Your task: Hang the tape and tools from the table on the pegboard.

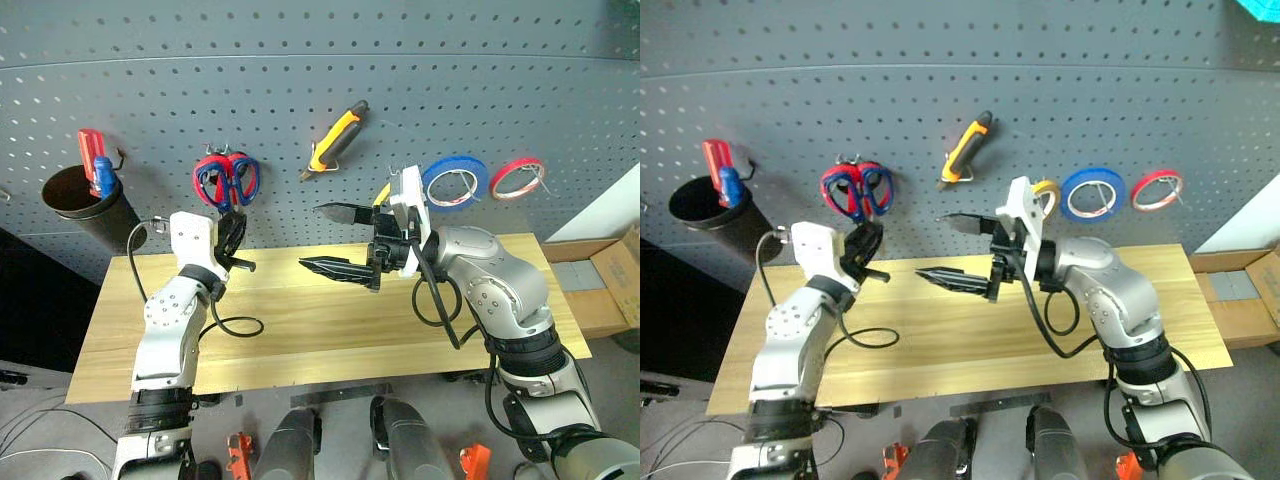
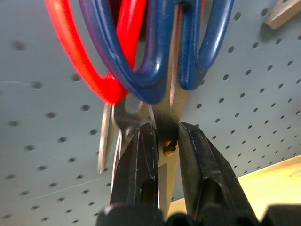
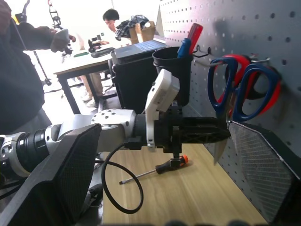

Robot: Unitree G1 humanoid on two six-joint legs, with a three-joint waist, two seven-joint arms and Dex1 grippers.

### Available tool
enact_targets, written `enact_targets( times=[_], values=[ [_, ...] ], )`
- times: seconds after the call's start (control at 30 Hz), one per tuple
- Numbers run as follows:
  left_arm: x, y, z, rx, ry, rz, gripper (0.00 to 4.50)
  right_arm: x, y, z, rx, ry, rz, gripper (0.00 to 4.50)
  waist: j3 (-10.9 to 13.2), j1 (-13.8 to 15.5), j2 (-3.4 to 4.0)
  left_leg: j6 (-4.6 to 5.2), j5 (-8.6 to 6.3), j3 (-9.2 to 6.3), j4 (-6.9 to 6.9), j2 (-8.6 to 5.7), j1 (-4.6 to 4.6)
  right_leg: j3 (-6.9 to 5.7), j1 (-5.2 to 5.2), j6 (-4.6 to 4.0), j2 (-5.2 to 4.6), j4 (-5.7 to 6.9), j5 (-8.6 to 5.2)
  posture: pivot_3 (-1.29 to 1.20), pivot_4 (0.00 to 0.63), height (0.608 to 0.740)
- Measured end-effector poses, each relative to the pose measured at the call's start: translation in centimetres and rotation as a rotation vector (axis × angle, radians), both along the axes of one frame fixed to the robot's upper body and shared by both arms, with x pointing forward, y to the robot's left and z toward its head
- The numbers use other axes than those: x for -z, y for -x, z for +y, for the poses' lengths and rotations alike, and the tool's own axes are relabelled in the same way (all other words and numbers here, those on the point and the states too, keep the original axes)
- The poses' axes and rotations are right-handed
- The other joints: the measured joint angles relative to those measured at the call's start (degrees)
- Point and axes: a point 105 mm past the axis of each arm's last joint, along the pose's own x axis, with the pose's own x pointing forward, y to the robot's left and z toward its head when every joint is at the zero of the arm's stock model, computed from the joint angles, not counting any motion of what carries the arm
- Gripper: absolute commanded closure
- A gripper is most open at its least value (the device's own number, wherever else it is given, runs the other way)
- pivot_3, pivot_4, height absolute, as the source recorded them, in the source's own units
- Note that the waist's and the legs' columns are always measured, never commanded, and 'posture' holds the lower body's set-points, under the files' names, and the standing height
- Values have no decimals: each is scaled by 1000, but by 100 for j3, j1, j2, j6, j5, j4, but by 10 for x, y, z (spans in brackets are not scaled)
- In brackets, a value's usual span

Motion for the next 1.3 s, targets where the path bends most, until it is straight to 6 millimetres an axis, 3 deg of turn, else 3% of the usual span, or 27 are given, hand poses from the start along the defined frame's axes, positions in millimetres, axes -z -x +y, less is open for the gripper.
enact_targets(
  times=[0.13,0.3,0.5,0.63,0.8,1.0,1.17,1.3],
  values=[
    [12,3,2,26,63,65,1850,2,1,0,3,-2,6,0,0,-6,0,1,0,22,2,0,-6,12,-14,1,-1,-2,13,11,220,740],
    [23,19,27,-83,92,101,191,2,3,1,-2,-14,16,0,-1,-6,-1,5,0,68,9,-1,-1,32,-21,15,-8,-12,45,35,229,740],
    [64,69,65,-178,169,292,191,11,-5,3,68,-52,48,0,-8,17,-12,-5,6,56,2,22,3,6,-27,8,0,3,51,55,236,740],
    [72,86,93,-253,155,372,191,22,-9,2,99,-25,47,0,-8,80,-12,-15,27,22,1,22,4,-30,-15,-17,-1,3,66,59,236,740],
    [82,79,123,-366,79,470,191,39,-7,7,97,32,50,0,-9,134,-10,-32,64,-27,-2,23,12,-85,9,-49,-1,-2,90,55,235,740],
    [83,45,105,-307,57,546,191,56,-4,16,99,135,4,0,-10,164,-11,-50,82,-46,-8,25,25,-101,21,-57,0,8,95,44,241,740],
    [93,29,122,-386,21,672,191,72,2,21,89,181,17,0,-16,91,-17,-64,87,-37,-13,19,15,-94,7,-57,-3,-6,95,42,244,740],
    [115,29,126,-409,38,787,191,72,3,23,86,181,16,0,-16,45,-19,-60,73,-37,-19,22,2,-100,-13,-59,-3,-11,92,30,247,740]
  ],
)
